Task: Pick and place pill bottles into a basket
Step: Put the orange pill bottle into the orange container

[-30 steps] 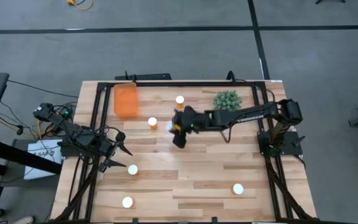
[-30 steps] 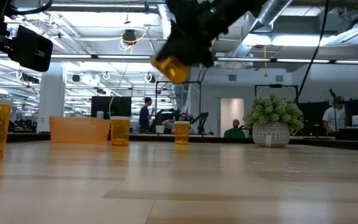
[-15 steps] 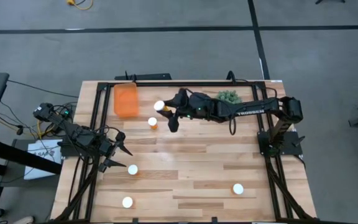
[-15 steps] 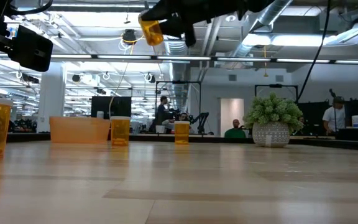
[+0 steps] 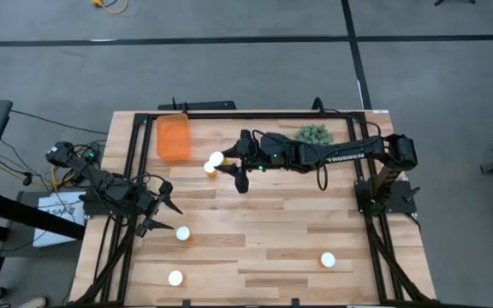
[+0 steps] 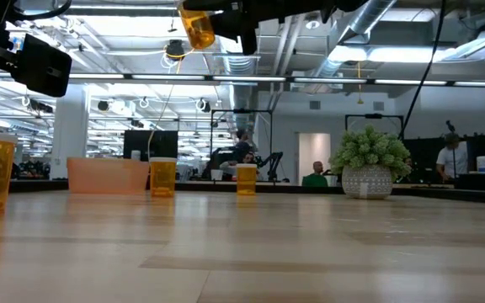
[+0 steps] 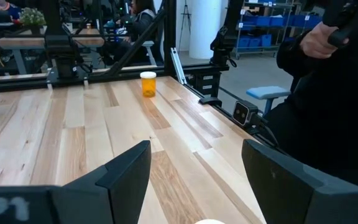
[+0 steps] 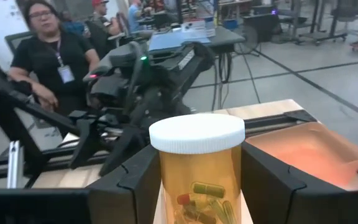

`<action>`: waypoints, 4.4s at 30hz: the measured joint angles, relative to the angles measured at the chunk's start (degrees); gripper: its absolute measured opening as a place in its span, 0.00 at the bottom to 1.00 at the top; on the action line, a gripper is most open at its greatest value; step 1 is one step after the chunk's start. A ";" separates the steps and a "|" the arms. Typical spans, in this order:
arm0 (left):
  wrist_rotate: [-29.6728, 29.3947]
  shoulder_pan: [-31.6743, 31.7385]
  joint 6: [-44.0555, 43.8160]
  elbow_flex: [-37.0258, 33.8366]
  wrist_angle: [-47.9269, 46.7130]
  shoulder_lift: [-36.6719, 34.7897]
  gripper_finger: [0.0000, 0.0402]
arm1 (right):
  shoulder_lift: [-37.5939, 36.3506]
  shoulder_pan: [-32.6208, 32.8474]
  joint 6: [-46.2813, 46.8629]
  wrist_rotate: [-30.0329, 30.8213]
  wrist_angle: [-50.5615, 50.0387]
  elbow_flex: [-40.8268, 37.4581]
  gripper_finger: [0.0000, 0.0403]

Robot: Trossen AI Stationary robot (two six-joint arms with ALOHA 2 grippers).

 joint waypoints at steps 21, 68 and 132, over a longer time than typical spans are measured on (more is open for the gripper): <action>-2.90 0.04 -11.41 0.00 2.55 0.02 0.60 | 0.00 0.45 -2.31 -2.16 -1.03 0.00 0.45; -14.95 15.66 4.96 8.13 38.10 33.59 0.60 | 16.94 4.28 5.11 -1.16 9.26 12.76 0.46; -39.59 39.30 -3.18 8.22 12.89 26.84 0.42 | 2.60 10.43 3.23 35.22 -43.10 12.72 0.83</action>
